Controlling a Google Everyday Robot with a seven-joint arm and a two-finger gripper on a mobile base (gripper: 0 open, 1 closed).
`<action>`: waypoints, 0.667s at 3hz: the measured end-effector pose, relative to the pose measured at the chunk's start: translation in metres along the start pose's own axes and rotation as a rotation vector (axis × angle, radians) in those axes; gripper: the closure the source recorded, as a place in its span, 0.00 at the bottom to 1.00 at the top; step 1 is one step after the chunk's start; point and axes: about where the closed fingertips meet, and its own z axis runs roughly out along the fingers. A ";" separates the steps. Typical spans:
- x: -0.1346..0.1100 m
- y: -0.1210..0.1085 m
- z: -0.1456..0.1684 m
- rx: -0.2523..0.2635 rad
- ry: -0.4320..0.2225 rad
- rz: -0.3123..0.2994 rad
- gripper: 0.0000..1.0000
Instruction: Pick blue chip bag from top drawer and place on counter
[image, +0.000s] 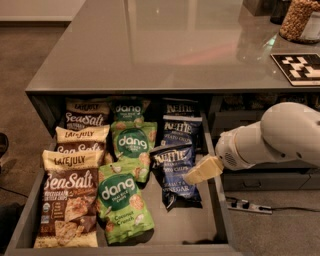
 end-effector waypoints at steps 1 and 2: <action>-0.006 0.006 0.014 -0.016 -0.015 0.001 0.00; -0.018 0.020 0.038 -0.026 -0.038 -0.006 0.00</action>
Offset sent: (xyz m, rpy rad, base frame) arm 0.0177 0.0740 -0.0377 0.0707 -0.0365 0.0215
